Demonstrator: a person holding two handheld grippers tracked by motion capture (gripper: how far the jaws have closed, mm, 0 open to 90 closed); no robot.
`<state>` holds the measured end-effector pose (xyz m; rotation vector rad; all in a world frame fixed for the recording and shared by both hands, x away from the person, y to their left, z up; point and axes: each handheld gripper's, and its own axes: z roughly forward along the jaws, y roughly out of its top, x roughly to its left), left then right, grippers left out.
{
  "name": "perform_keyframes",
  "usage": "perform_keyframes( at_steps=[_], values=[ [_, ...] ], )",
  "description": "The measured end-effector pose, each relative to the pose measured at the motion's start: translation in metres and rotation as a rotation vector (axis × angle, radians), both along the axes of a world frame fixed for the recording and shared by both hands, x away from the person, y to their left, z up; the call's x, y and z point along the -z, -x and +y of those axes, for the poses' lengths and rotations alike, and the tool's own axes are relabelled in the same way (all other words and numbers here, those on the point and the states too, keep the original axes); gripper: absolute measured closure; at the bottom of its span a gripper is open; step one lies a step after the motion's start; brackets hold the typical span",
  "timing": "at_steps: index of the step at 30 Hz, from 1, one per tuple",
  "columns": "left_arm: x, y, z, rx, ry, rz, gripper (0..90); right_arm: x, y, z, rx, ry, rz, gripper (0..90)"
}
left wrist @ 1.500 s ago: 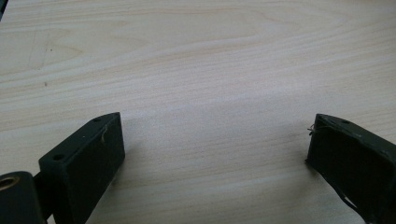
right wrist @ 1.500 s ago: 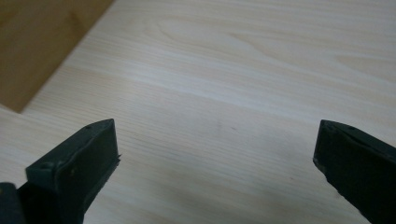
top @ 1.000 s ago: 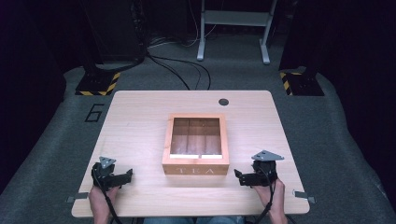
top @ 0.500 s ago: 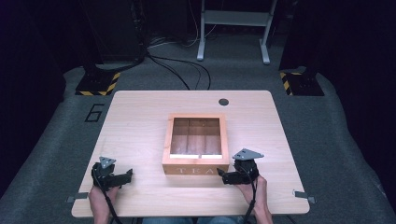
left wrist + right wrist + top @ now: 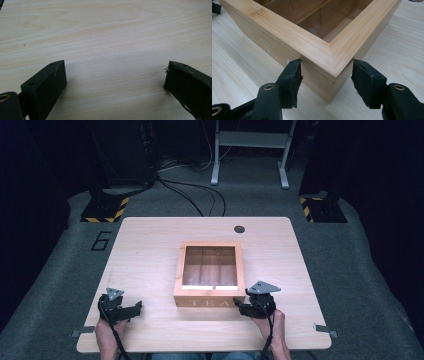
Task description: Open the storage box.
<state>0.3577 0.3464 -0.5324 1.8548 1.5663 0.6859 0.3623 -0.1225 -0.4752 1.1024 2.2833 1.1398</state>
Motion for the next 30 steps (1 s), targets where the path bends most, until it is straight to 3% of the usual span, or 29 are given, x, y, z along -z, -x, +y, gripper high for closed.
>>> perform_keyframes(
  at_steps=[15,30],
  values=[
    [0.0,-0.0001,0.0001,0.0,-0.001,0.0,3.8,-0.0003,0.0018,-0.0008,-0.001,0.001,-0.017,44.1],
    [0.0,0.0,-0.0001,0.0,0.0,0.0,3.9,-0.0007,0.0043,-0.0015,0.013,-0.036,-0.025,46.0]
  ],
)
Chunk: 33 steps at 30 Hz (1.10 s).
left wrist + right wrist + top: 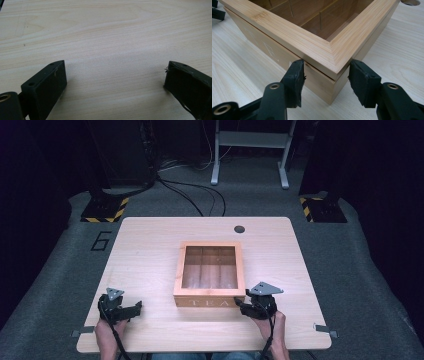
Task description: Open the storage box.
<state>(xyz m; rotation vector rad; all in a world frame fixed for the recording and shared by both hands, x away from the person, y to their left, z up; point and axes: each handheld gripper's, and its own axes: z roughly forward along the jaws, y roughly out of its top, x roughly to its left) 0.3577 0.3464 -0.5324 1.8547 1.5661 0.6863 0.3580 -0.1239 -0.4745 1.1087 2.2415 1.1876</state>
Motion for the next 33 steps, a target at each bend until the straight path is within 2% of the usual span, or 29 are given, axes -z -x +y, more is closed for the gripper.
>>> perform_keyframes(
  at_steps=[9,15,18,22,28,33],
  values=[
    [0.0,0.0,0.0,0.0,-0.001,0.0,3.9,-0.006,0.002,0.001,0.022,-0.025,-0.043,46.8],
    [0.0,0.0,0.0,0.001,0.001,0.0,3.9,-0.01,0.0,0.003,0.038,-0.023,-0.091,46.7],
    [0.0,0.0,0.0,0.0,0.001,-0.001,4.0,-0.014,0.0,0.004,0.066,-0.033,-0.114,45.4],
    [0.0,0.0,0.0,0.0,0.001,-0.001,3.9,-0.02,-0.001,0.005,0.076,-0.042,-0.149,44.6],
    [0.0,0.0,0.0,0.001,0.001,0.0,3.9,-0.027,-0.007,0.006,0.082,-0.035,-0.177,43.9],
    [0.0,0.0,0.0,0.001,0.0,0.0,3.9,-0.032,-0.013,0.007,0.089,-0.05,-0.209,43.6]
  ],
)
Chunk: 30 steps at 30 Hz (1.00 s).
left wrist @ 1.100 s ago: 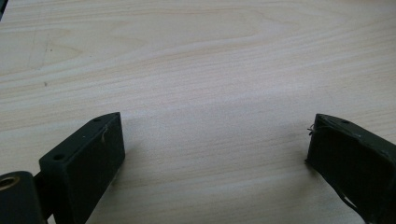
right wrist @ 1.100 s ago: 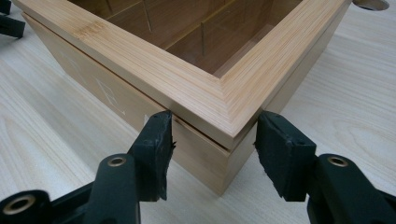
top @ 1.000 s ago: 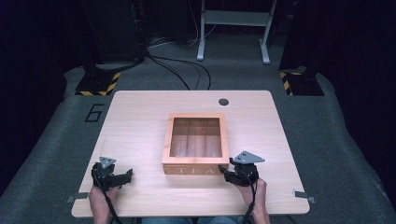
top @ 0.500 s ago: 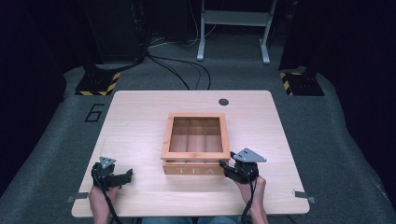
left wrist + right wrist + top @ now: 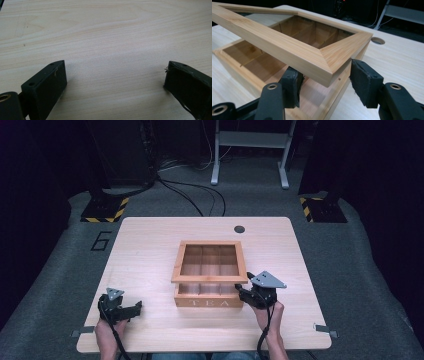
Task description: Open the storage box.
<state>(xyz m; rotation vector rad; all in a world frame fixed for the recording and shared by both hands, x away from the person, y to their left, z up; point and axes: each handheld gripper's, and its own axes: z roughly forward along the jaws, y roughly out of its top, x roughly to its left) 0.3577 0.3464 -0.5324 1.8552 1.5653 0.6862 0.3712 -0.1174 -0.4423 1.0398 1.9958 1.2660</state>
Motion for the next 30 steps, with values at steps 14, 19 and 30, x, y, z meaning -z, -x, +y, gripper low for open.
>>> perform_keyframes(
  at_steps=[14,19,30],
  values=[
    [0.0,0.0,0.0,0.0,0.0,0.0,3.9,-0.03,-0.023,0.0,0.003,-0.033,-0.031,43.9],
    [0.0,0.0,0.0,0.001,-0.001,0.001,3.9,-0.038,-0.029,0.0,-0.001,-0.047,-0.048,43.8],
    [0.0,0.0,0.001,0.008,-0.003,0.003,4.1,-0.054,-0.048,-0.004,0.004,-0.079,-0.038,51.8]
  ],
)
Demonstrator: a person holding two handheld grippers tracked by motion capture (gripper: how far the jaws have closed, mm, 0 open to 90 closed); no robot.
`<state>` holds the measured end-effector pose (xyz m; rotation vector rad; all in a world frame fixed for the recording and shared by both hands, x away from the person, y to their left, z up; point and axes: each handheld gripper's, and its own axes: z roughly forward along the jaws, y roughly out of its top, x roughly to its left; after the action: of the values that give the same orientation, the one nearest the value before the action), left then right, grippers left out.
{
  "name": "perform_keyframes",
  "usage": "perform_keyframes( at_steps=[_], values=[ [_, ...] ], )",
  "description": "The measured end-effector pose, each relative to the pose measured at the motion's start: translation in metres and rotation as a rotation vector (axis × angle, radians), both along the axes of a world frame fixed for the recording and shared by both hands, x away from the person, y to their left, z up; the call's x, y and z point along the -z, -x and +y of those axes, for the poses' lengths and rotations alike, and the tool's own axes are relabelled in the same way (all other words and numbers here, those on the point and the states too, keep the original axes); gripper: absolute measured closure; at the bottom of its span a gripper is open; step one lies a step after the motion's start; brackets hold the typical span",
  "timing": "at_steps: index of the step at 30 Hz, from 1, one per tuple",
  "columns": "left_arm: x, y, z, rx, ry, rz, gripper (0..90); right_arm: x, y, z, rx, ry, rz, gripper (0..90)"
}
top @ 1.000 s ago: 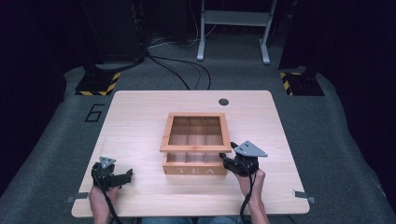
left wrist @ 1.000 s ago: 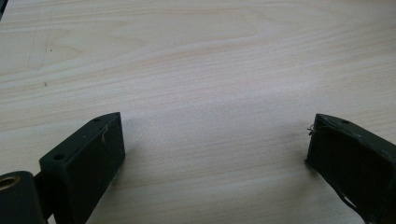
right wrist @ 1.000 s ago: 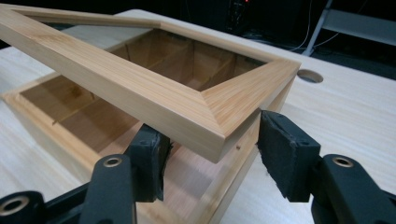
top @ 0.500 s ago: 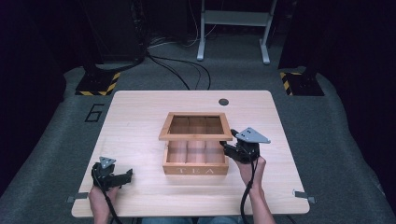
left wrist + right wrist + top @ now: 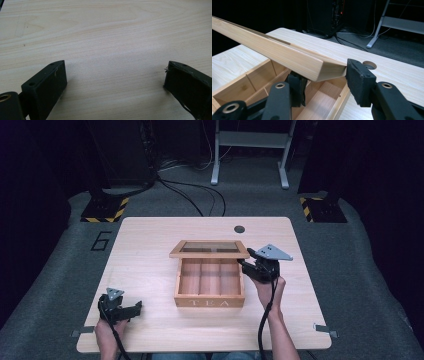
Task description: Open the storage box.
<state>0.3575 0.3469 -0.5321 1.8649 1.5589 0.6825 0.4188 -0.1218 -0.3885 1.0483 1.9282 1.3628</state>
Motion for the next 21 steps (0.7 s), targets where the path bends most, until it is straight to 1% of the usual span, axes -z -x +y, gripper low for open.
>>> perform_keyframes(
  at_steps=[6,10,12,17,21],
  values=[
    [0.0,0.0,0.0,0.001,-0.002,0.0,4.0,-0.006,-0.006,-0.001,-0.005,-0.007,0.02,51.5],
    [0.0,0.0,0.0,0.001,-0.002,0.0,4.1,-0.01,-0.011,0.0,-0.007,-0.002,0.025,51.3],
    [0.0,0.0,0.0,0.001,-0.001,-0.001,4.0,-0.012,-0.015,-0.001,-0.011,0.004,0.027,51.4],
    [0.0,0.0,0.0,0.0,-0.001,0.002,4.1,-0.012,-0.025,-0.003,-0.02,-0.015,0.048,51.6],
    [0.0,0.0,0.0,0.001,0.0,0.004,4.1,-0.016,-0.031,-0.003,-0.023,-0.012,0.058,53.1]
  ],
)
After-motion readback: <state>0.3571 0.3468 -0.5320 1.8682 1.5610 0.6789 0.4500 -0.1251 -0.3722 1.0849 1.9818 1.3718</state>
